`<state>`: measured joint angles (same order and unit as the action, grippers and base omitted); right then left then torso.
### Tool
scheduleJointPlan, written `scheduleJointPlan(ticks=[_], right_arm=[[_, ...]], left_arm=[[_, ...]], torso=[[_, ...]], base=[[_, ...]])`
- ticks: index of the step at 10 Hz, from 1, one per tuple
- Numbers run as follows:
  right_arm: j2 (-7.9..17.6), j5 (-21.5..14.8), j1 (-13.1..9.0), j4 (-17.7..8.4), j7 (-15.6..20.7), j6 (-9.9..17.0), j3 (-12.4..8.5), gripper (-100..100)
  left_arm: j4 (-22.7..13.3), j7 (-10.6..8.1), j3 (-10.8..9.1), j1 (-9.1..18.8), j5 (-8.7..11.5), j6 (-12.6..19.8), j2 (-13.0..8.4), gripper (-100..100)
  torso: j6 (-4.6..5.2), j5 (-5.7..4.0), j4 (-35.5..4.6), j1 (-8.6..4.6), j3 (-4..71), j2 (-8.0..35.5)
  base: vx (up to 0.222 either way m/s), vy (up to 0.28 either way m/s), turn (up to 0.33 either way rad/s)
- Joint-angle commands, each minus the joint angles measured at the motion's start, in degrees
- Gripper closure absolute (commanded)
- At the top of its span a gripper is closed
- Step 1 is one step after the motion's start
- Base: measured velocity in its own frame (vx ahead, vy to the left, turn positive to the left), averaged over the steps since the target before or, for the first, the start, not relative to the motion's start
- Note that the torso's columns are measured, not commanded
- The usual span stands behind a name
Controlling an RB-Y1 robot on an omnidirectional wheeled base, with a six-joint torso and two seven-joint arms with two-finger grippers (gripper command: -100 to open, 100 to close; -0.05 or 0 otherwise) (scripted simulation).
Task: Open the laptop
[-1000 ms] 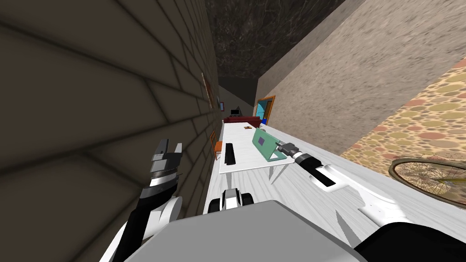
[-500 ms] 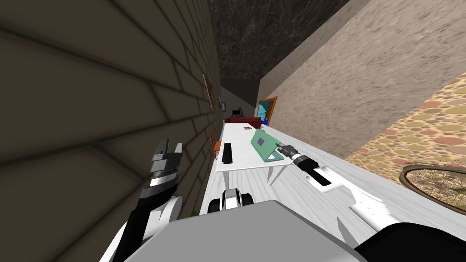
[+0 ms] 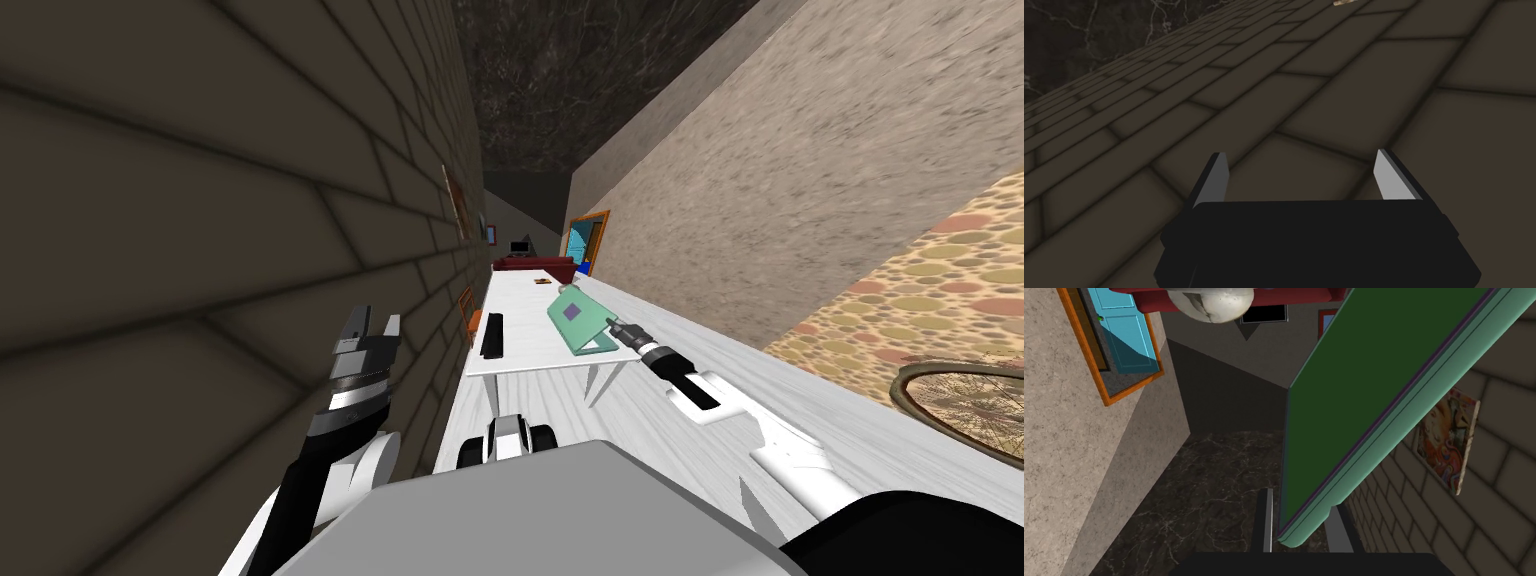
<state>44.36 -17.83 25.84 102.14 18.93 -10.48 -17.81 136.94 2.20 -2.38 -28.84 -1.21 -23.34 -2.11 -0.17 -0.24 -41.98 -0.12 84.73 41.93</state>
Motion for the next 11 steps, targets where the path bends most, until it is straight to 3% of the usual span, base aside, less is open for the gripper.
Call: scheduleJointPlan(ticks=[1, 6, 8, 9, 11], right_arm=[[-3.54, 1.42, -2.01, -4.06, -1.41, -1.76, 1.99, 100], [-9.32, 4.01, -5.85, -11.37, -3.81, -4.74, 4.98, 100], [-10.48, 4.52, -6.62, -12.81, -4.29, -5.34, 5.58, 100], [-8.55, 4.95, -5.20, -9.40, -5.05, -2.96, 4.39, -100], [-6.05, 6.02, -4.03, -6.92, -6.75, -0.94, 3.82, -100]], left_arm=[[0.00, 0.00, 0.00, 0.00, 0.00, 0.00, 0.00, 0], [0.00, 0.00, 0.00, -0.01, 0.00, 0.00, 0.00, 0], [0.00, 0.00, 0.00, 0.00, 0.00, 0.00, 0.00, 0], [0.00, 0.00, 0.00, 0.00, 0.00, 0.00, 0.00, 0], [0.00, 0.00, 0.01, -0.01, 0.00, 0.00, 0.01, 0]], torso=[[0.00, -0.11, 0.04, -0.08, -0.05, 0.05], [-0.12, -0.11, 0.13, 0.24, 0.00, -0.03], [-0.22, 0.02, 0.04, 0.35, 0.04, -0.06], [-0.19, 0.08, 0.00, 0.40, 0.04, -0.03], [0.13, 0.29, -0.25, 0.35, -0.08, 0.23]], base=[[-0.043, -0.124, 0.083], [-0.033, -0.083, 0.040], [-0.032, -0.044, 0.022], [-0.017, -0.012, 0.005], [0.007, 0.026, -0.010]])
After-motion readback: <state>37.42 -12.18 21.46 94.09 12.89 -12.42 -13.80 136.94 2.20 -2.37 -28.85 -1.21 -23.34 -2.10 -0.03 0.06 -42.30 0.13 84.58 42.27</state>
